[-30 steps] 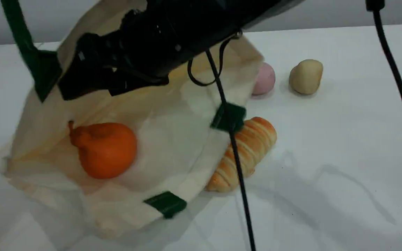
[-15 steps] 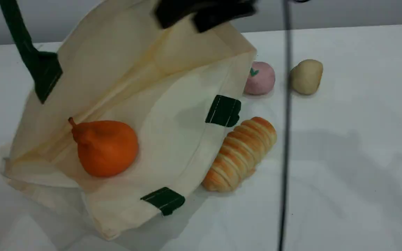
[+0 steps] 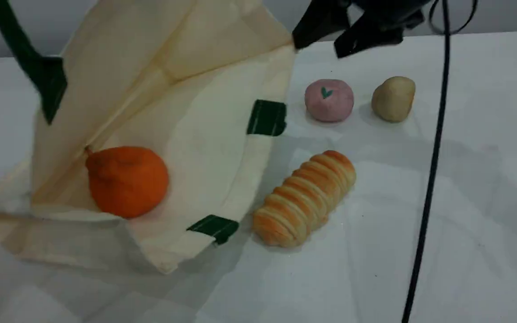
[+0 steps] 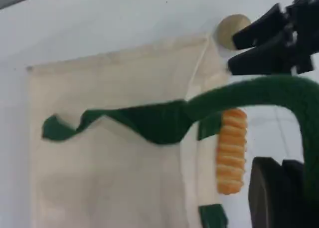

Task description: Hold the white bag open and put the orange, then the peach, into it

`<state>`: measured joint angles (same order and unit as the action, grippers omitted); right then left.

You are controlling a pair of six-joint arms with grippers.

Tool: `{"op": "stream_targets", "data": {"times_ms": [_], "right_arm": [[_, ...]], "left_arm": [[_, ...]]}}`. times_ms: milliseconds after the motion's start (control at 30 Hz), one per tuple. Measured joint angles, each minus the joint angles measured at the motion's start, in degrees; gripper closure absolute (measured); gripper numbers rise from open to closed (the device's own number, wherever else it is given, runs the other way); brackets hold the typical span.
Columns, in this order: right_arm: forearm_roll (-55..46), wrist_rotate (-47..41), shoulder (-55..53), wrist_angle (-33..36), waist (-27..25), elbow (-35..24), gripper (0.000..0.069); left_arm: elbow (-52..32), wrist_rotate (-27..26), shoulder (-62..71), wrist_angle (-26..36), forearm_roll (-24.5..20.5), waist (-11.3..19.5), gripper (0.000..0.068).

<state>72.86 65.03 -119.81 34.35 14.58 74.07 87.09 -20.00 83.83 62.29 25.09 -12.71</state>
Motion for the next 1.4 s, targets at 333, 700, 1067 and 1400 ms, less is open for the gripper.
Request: {"op": "stream_targets", "data": {"times_ms": [333,700,1067,1400], "right_arm": [[6.1,7.8,-4.9,-8.5,0.9,0.1,0.0125],[9.4,12.7,-6.3,-13.5,0.9,0.1,0.0125],[14.2,18.4,-10.4,-13.4,0.9,1.2,0.0125],[14.3,18.5,-12.2,-13.6,0.9,1.3,0.0233]], "left_arm": [[0.0,0.0,0.0,0.2,1.1,0.0,0.0635],[0.0,0.0,0.1,0.2,2.3,0.0,0.0635],[0.0,0.0,0.1,0.5,2.2,0.0,0.0635],[0.0,0.0,0.1,0.5,2.3,0.0,0.0635]]}}
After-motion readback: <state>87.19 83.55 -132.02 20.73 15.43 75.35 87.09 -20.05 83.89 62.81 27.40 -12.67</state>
